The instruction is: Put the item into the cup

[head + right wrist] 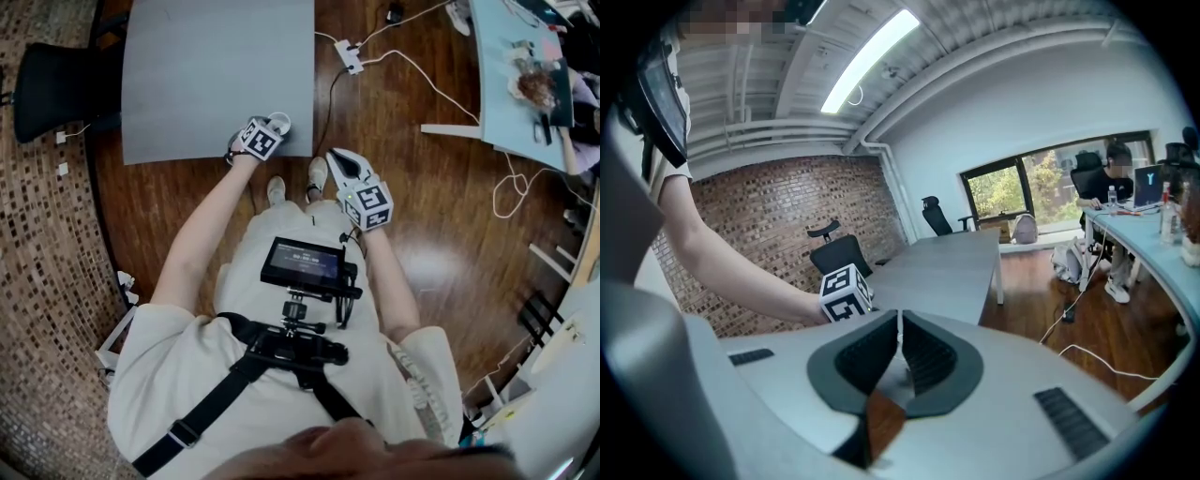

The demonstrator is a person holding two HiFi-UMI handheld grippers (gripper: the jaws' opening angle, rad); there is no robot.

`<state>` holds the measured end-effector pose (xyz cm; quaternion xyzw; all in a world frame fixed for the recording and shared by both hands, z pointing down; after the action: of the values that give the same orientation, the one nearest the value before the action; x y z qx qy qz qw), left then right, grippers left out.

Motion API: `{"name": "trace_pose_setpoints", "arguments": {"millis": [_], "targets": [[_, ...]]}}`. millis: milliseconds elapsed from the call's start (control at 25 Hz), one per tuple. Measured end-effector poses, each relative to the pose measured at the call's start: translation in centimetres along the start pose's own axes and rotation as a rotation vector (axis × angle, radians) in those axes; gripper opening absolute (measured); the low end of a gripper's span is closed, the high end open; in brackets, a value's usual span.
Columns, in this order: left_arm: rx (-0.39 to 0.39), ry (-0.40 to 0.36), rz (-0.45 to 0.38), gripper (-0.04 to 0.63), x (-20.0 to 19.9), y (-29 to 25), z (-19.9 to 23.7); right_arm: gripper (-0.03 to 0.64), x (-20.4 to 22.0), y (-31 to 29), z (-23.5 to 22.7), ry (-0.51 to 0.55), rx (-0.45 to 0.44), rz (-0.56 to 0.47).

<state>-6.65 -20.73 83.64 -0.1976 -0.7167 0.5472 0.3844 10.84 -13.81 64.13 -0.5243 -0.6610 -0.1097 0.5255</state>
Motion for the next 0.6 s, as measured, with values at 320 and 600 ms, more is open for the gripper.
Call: {"name": "trace_pose_setpoints", "arguments": {"millis": [320,600], "targets": [[0.035,0.040,-0.094,0.212,-1.1,1.9,-0.2,0.026,-0.1,-0.4,-0.1,0.013,-0.014,0.011],[0.150,0.329,-0.314,0.212,-3.6,6.5,0.8,0.026,-1.0,-1.0,0.6,0.008,-0.024,-0.010]]}}
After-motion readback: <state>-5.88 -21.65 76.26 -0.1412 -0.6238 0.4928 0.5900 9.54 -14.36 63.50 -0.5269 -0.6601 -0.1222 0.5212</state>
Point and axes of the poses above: the fingertips, and each gripper's own axes: y backward along the fingers, z to its left, x out of its underside, the point moved 2 cm from there along y, backward along the fingers, and after that the axes turned 12 degrees about -x, right-handed, at the moved point
